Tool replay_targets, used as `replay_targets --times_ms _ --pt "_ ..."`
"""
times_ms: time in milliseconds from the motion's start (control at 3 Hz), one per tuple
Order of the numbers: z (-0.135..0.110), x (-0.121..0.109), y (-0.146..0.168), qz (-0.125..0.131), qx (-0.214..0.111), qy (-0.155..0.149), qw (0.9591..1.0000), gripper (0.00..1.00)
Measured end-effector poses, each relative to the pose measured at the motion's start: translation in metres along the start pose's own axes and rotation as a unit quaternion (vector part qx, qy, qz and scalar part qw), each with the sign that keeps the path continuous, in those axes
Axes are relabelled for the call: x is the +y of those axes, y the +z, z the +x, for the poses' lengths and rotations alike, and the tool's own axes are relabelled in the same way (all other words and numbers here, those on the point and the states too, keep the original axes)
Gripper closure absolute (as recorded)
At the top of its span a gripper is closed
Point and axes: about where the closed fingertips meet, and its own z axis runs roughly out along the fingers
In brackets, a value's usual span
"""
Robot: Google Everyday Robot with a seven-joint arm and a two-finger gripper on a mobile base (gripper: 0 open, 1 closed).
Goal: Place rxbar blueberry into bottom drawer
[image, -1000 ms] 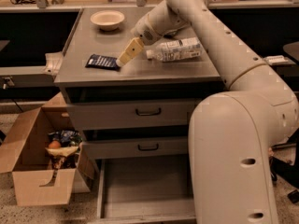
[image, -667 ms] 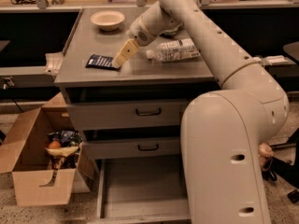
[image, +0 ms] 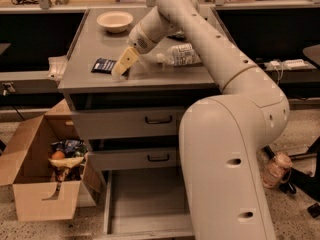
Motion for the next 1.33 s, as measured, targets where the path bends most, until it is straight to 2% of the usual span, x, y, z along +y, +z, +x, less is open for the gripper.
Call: replay_targets --times_ms 333,667,1000,1333 --pt "-0.0008 0.0009 0.007 -0.006 0.004 0.0 1.0 0.0" --pt "-0.0008 0.0013 0.0109 -0.009 0.005 0.001 0.9999 0.18" --pt "-0.0014 0.0023 0.0152 -0.015 0.008 0.002 0.9999 0.5" --pt "-0.0042 0.0022 0.0125 -0.015 0.008 0.002 0.9999 0.73"
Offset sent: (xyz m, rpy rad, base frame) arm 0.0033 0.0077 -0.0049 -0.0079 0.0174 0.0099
